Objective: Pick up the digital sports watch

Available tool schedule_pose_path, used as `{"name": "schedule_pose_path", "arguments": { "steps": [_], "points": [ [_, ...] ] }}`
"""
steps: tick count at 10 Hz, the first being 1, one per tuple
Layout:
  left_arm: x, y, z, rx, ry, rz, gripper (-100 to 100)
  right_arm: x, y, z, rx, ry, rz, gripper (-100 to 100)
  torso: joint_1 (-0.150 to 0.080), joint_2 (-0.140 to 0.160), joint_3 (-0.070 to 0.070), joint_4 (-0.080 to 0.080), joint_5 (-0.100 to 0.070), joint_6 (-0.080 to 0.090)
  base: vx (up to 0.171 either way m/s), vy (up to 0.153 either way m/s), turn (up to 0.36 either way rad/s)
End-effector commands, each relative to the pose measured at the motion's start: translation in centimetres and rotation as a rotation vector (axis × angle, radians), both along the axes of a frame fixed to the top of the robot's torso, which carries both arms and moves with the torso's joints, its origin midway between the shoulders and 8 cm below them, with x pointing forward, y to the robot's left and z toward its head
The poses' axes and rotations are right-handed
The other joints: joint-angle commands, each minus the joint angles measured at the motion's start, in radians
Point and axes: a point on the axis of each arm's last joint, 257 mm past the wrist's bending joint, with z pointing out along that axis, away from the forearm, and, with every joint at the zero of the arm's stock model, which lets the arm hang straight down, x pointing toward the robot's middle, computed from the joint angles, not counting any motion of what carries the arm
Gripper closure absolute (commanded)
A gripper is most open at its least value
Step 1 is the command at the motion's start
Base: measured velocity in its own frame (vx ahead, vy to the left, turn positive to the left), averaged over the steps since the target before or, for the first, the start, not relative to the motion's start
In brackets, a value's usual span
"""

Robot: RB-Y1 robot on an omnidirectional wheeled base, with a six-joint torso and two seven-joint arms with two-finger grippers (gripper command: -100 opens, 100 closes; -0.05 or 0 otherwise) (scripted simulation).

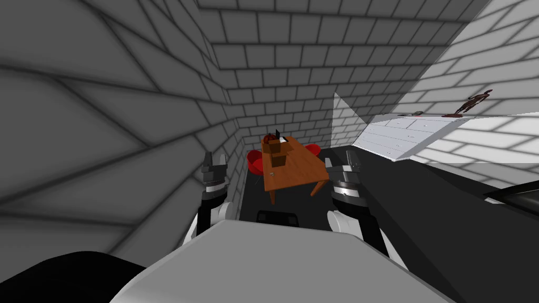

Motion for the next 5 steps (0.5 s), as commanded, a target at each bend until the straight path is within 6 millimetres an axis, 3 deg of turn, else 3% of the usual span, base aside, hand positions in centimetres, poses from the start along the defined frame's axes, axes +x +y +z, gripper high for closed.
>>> {"name": "schedule_pose_path", "arguments": {
  "steps": [1, 4, 5],
  "points": [
    [1.1, 0.6, -1.4, -0.004, 0.048, -0.001, -100, 0.0, 0.0, 0.0, 0.0, 0.0, 0.0, 0, 0.0, 0.0, 0.0, 0.0, 0.0, 0.0, -0.02, -0.057, -0.09],
    [3.7, 2.1, -4.8, -0.015, 0.156, 0.003, -100, 0.0, 0.0, 0.0, 0.0, 0.0, 0.0, 0, -0.007, 0.002, 0.001, 0.0, -0.001, 0.0, -0.026, -0.11, -0.116],
    [3.7, 2.1, -4.8, -0.015, 0.156, 0.003, -100, 0.0, 0.0, 0.0, 0.0, 0.0, 0.0, 0, -0.008, 0.001, 0.001, 0.0, -0.002, 0.0, -0.001, -0.088, -0.001]
  ]
}}
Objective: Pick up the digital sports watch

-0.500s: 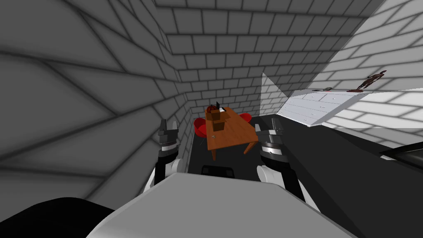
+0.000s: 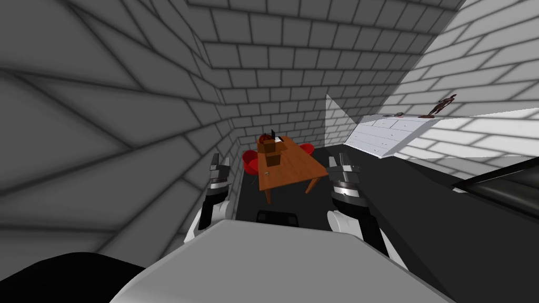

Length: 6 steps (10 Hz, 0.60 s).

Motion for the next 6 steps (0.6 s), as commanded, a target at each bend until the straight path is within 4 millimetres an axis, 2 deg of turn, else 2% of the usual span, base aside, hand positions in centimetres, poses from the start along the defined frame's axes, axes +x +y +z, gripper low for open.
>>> {"name": "schedule_pose_path", "arguments": {
  "steps": [1, 2, 3, 6],
  "points": [
    [1.0, 0.7, -1.4, -0.004, 0.039, 0.004, -100, 0.0, 0.0, 0.0, 0.0, 0.0, 0.0, 0, 0.0, 0.0, 0.0, 0.0, 0.0, 0.0, -0.002, -0.065, -0.051],
    [1.9, 1.3, -2.6, -0.009, 0.074, 0.007, -100, 0.0, 0.0, 0.0, 0.0, 0.0, 0.0, 0, 0.002, 0.0, 0.0, 0.0, 0.0, 0.0, 0.0, -0.071, -0.079],
    [1.9, 1.3, -2.6, -0.009, 0.074, 0.007, -100, 0.0, 0.0, 0.0, 0.0, 0.0, 0.0, 0, 0.002, 0.0, 0.0, 0.0, 0.001, 0.0, -0.002, -0.053, -0.026],
    [4.6, 3.4, -6.4, -0.028, 0.189, 0.026, -100, 0.0, 0.0, 0.0, 0.0, 0.0, 0.0, 0, 0.001, 0.0, 0.0, 0.0, 0.0, 0.0, -0.002, -0.084, -0.071]
  ]
}}
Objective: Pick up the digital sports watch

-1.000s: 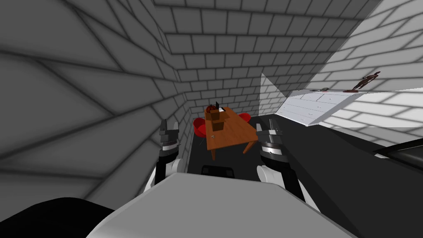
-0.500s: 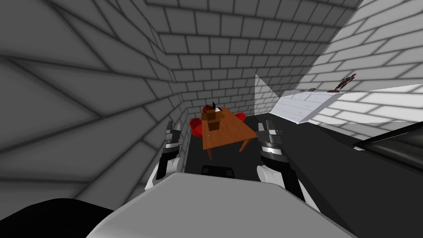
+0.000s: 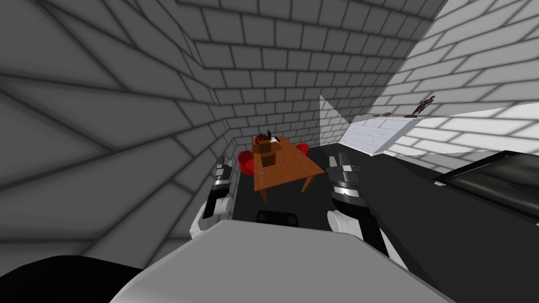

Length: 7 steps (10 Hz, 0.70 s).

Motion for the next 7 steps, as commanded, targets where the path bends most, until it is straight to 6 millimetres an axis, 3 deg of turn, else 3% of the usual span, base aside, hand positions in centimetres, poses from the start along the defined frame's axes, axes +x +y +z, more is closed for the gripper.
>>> {"name": "schedule_pose_path", "arguments": {
  "steps": [1, 7],
  "points": [
    [1.3, 1.2, -2.3, -0.015, 0.07, 0.014, -100, 0.0, 0.0, 0.0, 0.0, 0.0, 0.0, 0, 0.0, 0.0, 0.0, 0.0, 0.0, 0.0, 0.013, -0.093, -0.068],
    [4.6, 5.0, -8.9, -0.065, 0.257, 0.066, -100, 0.0, 0.0, 0.0, 0.0, 0.0, 0.0, 0, 0.002, 0.0, 0.0, 0.0, 0.0, 0.0, 0.011, -0.08, -0.05]
  ]
}}
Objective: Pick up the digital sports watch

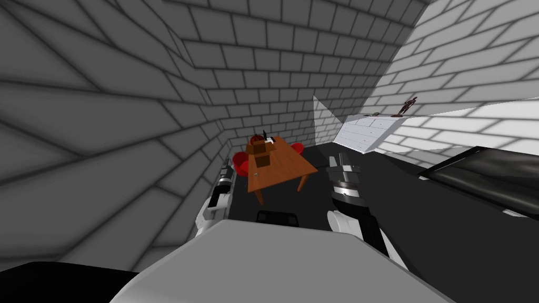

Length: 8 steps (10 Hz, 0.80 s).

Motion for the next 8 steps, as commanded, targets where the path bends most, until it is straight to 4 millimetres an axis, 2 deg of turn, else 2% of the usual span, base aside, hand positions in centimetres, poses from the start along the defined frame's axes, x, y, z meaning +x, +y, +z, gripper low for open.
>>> {"name": "schedule_pose_path", "arguments": {
  "steps": [1, 2, 4, 6, 7, 8],
  "points": [
    [0.3, 0.7, -0.8, -0.008, 0.03, 0.009, -100, 0.0, 0.0, 0.0, 0.0, 0.0, 0.0, 0, 0.0, 0.0, 0.0, 0.0, 0.0, 0.0, 0.006, -0.053, -0.025],
    [0.9, 1.7, -2.7, -0.025, 0.081, 0.026, -100, 0.0, 0.0, 0.0, 0.0, 0.0, 0.0, 0, 0.001, 0.0, 0.0, 0.0, 0.0, 0.0, 0.016, -0.057, -0.043],
    [2.0, 3.5, -5.1, -0.055, 0.15, 0.055, -100, 0.0, 0.0, 0.0, 0.0, 0.0, 0.0, 0, -0.001, -0.002, -0.001, 0.0, 0.0, 0.0, 0.042, -0.099, -0.071],
    [2.3, 4.8, -8.3, -0.086, 0.23, 0.081, -100, 0.0, 0.0, 0.0, 0.0, 0.0, 0.0, 0, -0.001, -0.001, 0.0, 0.0, -0.001, 0.0, 0.009, -0.082, -0.036],
    [2.2, 4.8, -8.5, -0.087, 0.234, 0.082, -100, 0.0, 0.0, 0.0, 0.0, 0.0, 0.0, 0, -0.001, 0.0, 0.0, 0.0, 0.0, 0.0, 0.012, -0.054, -0.023],
    [2.6, 5.6, -9.6, -0.107, 0.269, 0.097, -100, 0.0, 0.0, 0.0, 0.0, 0.0, 0.0, 0, 0.0, 0.0, 0.0, 0.0, 0.0, 0.0, 0.021, -0.054, -0.049]
  ]
}}
